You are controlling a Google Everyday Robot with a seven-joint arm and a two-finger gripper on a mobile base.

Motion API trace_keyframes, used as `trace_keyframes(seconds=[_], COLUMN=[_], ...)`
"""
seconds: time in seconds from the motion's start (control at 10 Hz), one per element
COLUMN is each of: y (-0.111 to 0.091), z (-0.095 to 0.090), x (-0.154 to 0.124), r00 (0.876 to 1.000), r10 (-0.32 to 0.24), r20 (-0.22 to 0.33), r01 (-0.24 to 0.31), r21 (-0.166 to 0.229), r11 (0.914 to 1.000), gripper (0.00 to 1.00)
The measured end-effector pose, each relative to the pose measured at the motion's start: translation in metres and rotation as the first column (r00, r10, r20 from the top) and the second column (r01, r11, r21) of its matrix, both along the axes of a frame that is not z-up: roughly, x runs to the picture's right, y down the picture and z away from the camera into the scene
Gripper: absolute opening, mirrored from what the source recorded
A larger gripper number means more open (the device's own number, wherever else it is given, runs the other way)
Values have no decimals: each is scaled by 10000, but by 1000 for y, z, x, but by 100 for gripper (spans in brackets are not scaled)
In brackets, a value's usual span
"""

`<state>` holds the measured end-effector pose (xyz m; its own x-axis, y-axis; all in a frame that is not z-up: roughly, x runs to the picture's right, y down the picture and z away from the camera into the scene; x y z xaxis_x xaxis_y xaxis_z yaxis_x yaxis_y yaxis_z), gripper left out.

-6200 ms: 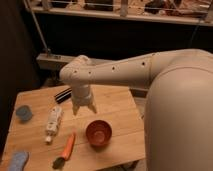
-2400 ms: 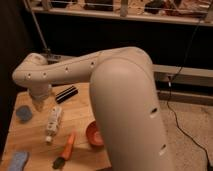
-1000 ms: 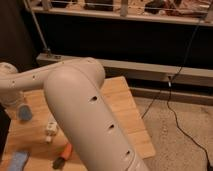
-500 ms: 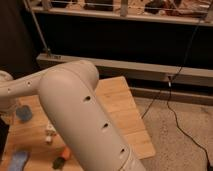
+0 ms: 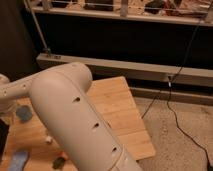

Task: Place the ceramic cup in the ceramic bowl

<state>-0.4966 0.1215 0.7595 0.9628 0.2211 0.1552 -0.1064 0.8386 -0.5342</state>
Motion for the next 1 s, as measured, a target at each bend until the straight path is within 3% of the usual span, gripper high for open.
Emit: trace_keyframes(seconds=[0.5, 1.0], y=[3, 26], z=[25, 47], x=[6, 8], r00=[9974, 9916], r10=[0, -257], r20=[-727, -1271], r01=[-2, 191], r21=[-32, -535], r11=[10000, 9984], gripper=[65, 65])
